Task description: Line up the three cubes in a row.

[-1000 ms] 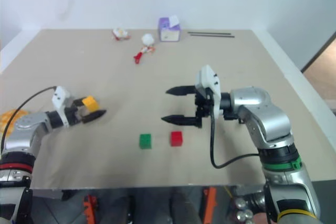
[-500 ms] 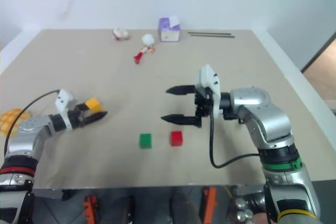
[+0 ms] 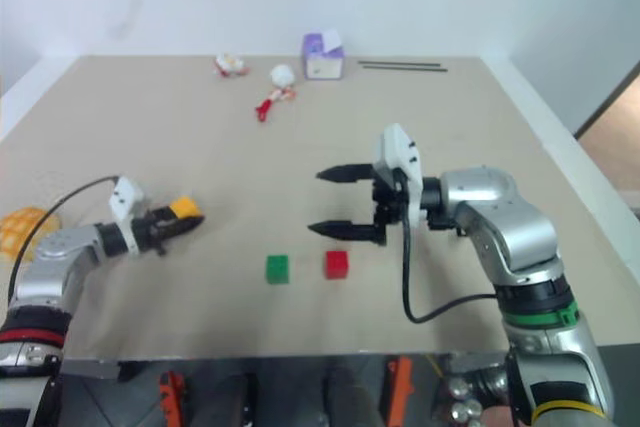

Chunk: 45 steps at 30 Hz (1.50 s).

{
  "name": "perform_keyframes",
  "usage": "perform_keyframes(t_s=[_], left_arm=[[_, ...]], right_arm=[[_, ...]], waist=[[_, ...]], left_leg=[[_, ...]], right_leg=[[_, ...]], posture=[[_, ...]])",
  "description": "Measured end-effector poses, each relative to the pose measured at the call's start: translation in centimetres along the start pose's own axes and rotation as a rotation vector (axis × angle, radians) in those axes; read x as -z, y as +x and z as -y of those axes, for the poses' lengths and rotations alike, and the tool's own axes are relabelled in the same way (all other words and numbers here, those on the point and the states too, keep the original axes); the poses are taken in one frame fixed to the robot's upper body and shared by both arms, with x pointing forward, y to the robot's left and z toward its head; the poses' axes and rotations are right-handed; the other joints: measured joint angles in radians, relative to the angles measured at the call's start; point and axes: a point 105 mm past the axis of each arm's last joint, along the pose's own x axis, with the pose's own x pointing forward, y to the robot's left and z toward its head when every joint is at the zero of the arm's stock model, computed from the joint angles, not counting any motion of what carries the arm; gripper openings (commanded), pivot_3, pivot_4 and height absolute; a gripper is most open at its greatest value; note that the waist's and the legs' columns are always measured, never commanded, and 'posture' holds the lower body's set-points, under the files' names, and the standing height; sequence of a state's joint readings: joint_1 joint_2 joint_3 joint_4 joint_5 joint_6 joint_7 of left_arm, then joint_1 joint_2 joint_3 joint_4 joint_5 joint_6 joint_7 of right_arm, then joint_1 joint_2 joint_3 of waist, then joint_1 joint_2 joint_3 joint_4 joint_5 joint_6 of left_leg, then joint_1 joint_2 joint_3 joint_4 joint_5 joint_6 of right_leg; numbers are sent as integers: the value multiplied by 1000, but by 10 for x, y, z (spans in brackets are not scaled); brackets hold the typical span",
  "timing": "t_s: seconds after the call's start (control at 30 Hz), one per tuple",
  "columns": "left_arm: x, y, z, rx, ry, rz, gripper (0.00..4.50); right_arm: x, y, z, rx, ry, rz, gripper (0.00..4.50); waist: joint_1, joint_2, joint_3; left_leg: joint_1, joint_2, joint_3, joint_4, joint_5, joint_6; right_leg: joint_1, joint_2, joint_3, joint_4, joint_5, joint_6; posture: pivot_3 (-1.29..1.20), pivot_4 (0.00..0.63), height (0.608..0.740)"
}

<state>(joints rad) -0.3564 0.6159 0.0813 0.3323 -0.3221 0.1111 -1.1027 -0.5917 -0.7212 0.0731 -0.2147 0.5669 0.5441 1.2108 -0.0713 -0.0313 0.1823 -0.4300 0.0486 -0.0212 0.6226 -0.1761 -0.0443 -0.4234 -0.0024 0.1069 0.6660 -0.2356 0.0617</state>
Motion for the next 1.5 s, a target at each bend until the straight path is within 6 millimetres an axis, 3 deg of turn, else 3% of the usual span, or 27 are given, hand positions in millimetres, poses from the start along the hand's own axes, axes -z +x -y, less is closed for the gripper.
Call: perform_keyframes(t_s=[0.2, 0.33, 0.63, 1.03, 1.1, 1.3, 1.5], left_arm=[[1, 5, 45, 239, 118, -42, 1356], [1, 7, 59, 343, 159, -50, 1356], [2, 8, 64, 439, 250, -53, 1356], [4, 8, 66, 486, 245, -67, 1356], [4, 8, 66, 493, 232, -78, 2431], [5, 7, 71, 543, 206, -89, 4472], [4, 8, 70, 534, 169, -88, 4472]], right_arm=[[9, -8, -21, -75, 10, -59, 4500], [10, -8, -31, -106, 11, -73, 4500], [15, -8, -36, -96, 29, -88, 4500], [16, -8, -35, -83, 37, -93, 4500], [16, -8, -35, -83, 37, -93, 4500], [15, -8, -35, -86, 39, -87, 4500], [15, -8, -35, -88, 40, -85, 4500]], waist=[[1, 0, 0], [0, 0, 0], [0, 0, 0], [0, 0, 0], [0, 0, 0], [1, 1, -1], [0, 1, 0]], left_leg=[[2, 0, 0, 1, 0, 0], [2, 0, 1, 3, 0, 0], [2, 0, 1, 3, 0, 1], [2, 0, 1, 2, 0, 1], [2, 0, 1, 2, 0, 1], [2, 0, 1, 3, 1, 2], [2, 0, 2, 6, 5, 5]], right_leg=[[1, 0, 0, 0, 0, -1], [1, 0, 0, 0, 0, -4], [1, 0, 1, 0, 0, -4], [1, 0, 1, 0, -1, -3], [1, 0, 1, 0, -1, -3], [2, 0, 0, 0, 0, -4], [2, 0, 1, 0, 5, -6]], posture=[[0, 150, 740], [0, 150, 740], [0, 150, 740], [0, 150, 740], [0, 150, 740], [0, 150, 740], [0, 150, 740]])
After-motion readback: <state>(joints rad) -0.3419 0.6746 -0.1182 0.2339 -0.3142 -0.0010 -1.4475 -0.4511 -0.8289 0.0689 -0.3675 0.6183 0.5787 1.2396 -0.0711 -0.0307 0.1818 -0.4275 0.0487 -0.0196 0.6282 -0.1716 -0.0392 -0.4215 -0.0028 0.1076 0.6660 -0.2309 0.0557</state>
